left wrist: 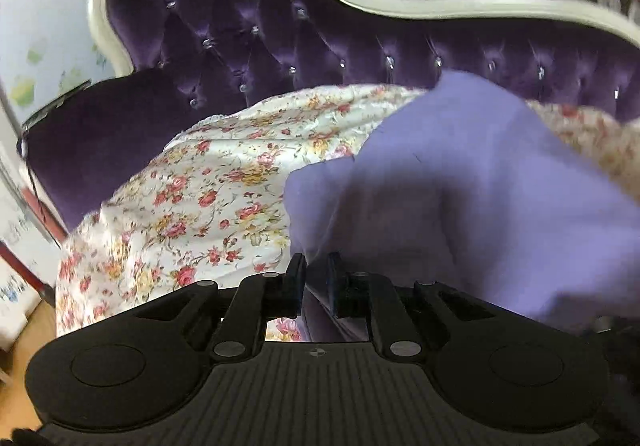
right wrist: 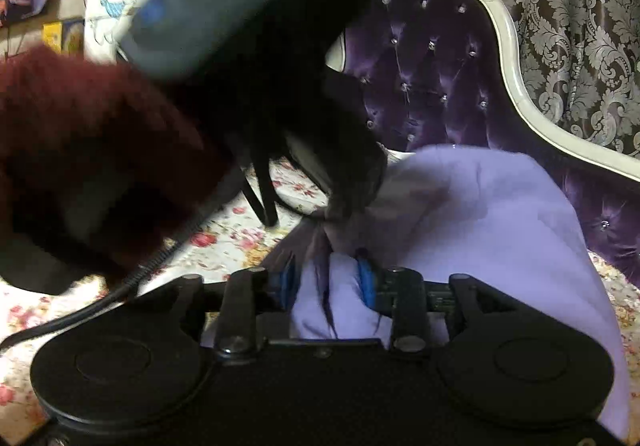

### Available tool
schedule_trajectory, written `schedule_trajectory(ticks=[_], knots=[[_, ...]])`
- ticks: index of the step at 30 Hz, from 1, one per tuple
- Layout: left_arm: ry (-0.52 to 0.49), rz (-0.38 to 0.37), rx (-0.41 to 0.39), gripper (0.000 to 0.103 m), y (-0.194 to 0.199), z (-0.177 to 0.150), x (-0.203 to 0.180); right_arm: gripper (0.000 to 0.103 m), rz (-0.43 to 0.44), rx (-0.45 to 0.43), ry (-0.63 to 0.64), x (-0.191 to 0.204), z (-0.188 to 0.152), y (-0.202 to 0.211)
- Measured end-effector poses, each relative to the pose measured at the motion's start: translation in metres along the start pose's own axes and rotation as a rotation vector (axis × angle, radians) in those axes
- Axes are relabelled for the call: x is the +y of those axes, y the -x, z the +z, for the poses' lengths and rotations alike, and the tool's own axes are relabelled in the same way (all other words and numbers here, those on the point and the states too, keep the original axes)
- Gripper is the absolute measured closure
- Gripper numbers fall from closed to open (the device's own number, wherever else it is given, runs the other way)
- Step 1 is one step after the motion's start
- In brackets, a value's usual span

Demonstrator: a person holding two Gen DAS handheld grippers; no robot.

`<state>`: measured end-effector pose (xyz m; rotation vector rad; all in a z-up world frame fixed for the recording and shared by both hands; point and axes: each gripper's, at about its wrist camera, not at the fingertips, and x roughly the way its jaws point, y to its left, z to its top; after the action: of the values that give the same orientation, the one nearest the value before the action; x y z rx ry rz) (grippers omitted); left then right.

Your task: Fold small clothes

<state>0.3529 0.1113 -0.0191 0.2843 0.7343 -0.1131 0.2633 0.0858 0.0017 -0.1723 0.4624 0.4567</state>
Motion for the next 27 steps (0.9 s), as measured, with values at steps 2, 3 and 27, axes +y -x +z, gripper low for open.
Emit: schedule_trajectory(ticks=[2,3,27], knots=[[0.001,-0.005,0.009,0.092,-0.002,0.001,-0.002,0.051,0.02,-0.017,-0.003,-0.004,0.0,0.014],[-0.006,-0.002,0.012,0.092,-0.003,0.002,-0.001,0.049,0.024,-0.025,-0.005,-0.007,0.001,0.022],[0.209,-0.091,-0.06,0.068,0.041,0.004,0.02,0.091,-0.042,0.07,-0.086,-0.051,-0.029,0.035]])
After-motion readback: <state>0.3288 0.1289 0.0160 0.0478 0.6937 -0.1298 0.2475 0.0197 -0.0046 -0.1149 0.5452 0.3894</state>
